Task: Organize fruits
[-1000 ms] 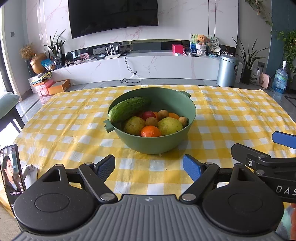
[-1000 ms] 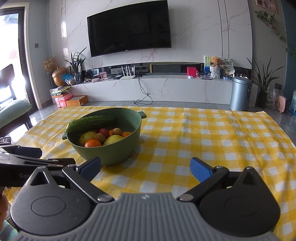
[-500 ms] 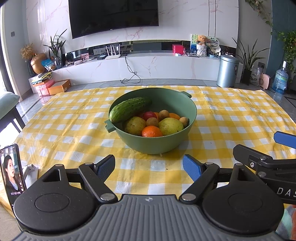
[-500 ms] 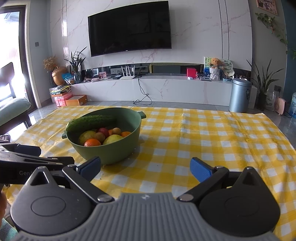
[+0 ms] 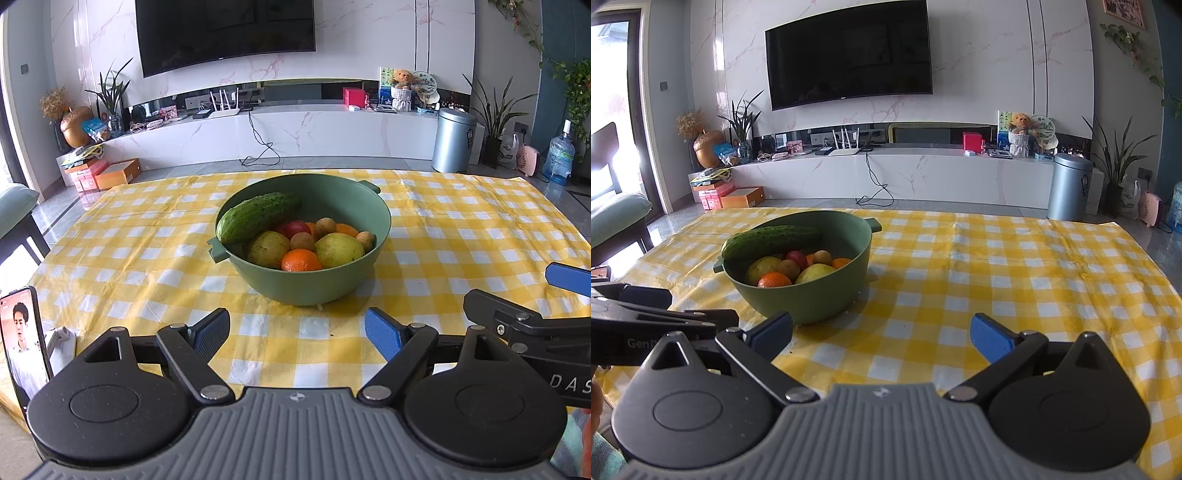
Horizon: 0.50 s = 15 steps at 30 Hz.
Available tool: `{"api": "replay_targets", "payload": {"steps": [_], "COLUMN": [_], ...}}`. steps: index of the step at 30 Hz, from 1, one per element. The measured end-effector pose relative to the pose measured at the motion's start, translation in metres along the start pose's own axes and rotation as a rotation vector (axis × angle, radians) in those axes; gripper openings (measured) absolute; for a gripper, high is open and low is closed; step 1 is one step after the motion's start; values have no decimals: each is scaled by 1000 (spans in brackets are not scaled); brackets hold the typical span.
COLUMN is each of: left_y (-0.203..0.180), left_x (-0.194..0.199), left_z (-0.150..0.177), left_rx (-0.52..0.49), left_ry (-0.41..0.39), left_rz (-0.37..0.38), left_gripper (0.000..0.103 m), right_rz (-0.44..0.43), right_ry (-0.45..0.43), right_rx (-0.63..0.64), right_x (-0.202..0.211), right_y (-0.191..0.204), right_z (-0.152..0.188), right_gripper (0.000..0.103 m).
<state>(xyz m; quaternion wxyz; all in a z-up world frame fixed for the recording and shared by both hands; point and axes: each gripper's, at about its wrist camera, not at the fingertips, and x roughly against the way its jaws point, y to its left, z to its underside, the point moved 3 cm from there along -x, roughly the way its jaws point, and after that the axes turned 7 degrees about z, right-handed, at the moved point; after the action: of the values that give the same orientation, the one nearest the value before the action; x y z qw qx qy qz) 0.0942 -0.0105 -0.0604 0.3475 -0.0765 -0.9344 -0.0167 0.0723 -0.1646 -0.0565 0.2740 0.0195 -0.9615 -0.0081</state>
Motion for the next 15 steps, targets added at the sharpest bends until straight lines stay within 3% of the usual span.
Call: {"api": "replay_targets", "payload": {"steps": [15], "left_y": [-1], "left_x": [1], "left_z": [0], "left_rx": [0], "left_ry": [0], "left_rz": [2], "left_gripper": [97], "right_rz": [0], "right_ry": [1], "right_rx": [-1], "right_x": [0], "right_y": [-1], "right_z": [0], "right_gripper": [99]}}
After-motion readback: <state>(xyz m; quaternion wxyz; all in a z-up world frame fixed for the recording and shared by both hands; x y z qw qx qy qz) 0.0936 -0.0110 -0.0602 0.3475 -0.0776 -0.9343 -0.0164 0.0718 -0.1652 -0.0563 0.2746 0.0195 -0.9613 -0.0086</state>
